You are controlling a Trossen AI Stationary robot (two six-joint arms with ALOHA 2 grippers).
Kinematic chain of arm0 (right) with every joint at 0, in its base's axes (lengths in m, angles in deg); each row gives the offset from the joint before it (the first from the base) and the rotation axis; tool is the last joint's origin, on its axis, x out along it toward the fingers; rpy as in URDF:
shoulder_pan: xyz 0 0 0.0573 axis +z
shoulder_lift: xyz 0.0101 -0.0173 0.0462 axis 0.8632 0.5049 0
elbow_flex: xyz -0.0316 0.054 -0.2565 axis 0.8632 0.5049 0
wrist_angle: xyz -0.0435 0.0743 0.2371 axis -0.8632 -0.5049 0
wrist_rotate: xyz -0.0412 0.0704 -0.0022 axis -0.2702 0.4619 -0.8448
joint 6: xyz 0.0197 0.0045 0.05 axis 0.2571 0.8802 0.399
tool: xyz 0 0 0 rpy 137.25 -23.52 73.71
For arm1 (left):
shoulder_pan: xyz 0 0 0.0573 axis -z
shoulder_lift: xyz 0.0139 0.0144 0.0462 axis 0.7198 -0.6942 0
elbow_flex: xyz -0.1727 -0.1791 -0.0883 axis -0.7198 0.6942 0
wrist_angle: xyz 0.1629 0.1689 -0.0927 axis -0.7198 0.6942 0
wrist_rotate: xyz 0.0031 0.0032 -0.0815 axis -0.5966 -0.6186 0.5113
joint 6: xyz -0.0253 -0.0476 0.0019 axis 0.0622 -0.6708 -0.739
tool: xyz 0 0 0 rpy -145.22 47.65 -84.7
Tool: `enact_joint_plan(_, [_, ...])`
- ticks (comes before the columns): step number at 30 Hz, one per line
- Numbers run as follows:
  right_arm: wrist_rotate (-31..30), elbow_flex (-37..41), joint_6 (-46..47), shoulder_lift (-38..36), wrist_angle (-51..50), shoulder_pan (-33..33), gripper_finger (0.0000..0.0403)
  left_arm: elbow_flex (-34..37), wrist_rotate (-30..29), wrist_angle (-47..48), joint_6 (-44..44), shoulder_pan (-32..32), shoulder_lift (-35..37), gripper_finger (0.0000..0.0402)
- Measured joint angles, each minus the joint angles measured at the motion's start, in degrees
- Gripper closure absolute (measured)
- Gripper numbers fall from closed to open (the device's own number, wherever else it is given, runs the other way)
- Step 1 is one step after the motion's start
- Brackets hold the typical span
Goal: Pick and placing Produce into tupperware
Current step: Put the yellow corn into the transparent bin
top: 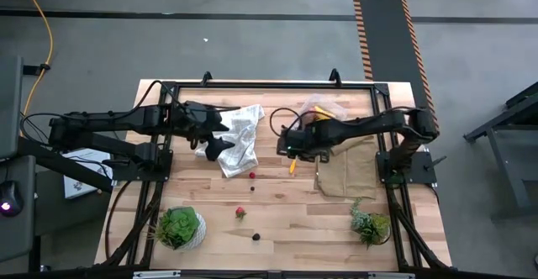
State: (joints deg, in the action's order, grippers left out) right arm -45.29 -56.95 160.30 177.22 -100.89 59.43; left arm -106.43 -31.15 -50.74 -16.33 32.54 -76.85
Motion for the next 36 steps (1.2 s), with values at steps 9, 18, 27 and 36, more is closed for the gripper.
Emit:
enact_joint_plan(9, [-0.75, -12.04, 0.49, 12.68, -5.39, -0.96, 0.0265, 0.0, 4.28, 3.88, 4.75, 0.01, 0.0, 0.0073])
enact_joint_plan(18, [-1.52, -14.15, 5.84, 15.98, -11.17, 1.15, 0.0265, 0.0, 6.65, 6.75, 7.44, 0.0, 0.0, 0.0073])
enact_joint_plan(27, [-0.24, -14.15, 6.91, 16.09, -10.79, 2.09, 0.0265, 0.0, 6.52, 5.94, 8.68, 0.0, 0.02, 0.0073])
enact_joint_plan(36, [-0.82, -12.16, 7.15, 15.8, -12.49, 1.24, 0.0265, 0.0, 6.5, 6.47, 8.66, 0.0, 0.01, 0.0073])
